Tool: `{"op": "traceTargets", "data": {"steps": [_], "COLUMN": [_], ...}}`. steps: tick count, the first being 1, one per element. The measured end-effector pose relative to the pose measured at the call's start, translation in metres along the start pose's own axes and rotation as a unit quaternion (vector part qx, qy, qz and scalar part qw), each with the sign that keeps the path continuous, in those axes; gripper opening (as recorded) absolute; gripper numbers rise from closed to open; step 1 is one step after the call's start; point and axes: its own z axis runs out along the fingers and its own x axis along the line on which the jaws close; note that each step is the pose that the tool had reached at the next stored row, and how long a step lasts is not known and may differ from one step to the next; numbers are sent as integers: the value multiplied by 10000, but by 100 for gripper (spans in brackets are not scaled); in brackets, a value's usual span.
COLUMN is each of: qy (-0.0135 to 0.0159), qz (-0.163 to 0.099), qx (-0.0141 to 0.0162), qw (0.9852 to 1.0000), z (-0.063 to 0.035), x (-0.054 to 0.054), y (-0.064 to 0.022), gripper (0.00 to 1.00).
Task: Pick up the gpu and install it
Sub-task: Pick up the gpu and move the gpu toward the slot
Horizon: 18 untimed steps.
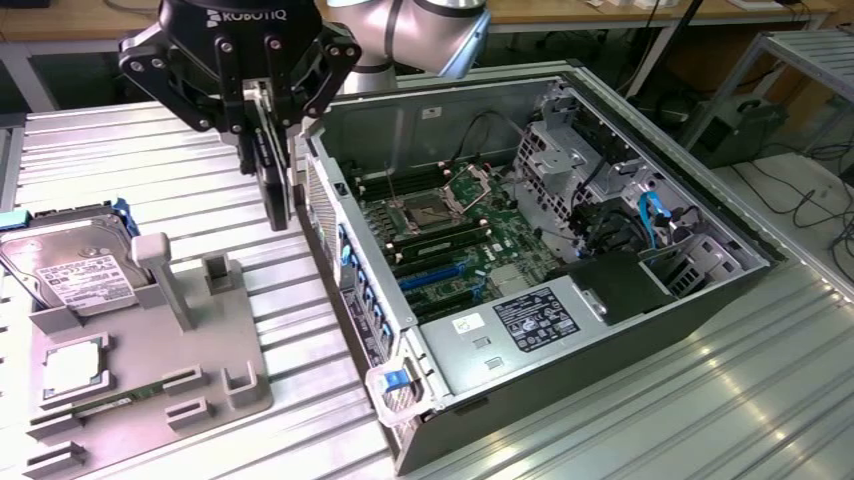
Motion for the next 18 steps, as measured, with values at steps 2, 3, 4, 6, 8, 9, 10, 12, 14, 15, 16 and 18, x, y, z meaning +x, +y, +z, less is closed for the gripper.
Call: {"op": "traceTargets", "data": {"steps": [2,3,4,6,8,9,10,12,14,15,16,18], "qy": [0,0,0,0,0,0,0,0,0,0,0,0], "qz": [0,0,0,0,0,0,0,0,0,0,0,0], "qx": [0,0,0,0,0,0,-1,0,0,0,0,0], "qw": [10000,10000,10000,10000,10000,10000,10000,10000,10000,10000,10000,10000], "z": [0,0,0,0,0,0,0,0,1,1,1,0], "x": [-17,-27,-38,-60,-81,-92,-104,-128,-150,-160,-171,-194], "y": [0,0,0,1,1,1,1,2,2,2,2,2], "gripper": [28,28,28,28,28,28,28,28,28,28,28,28]}}
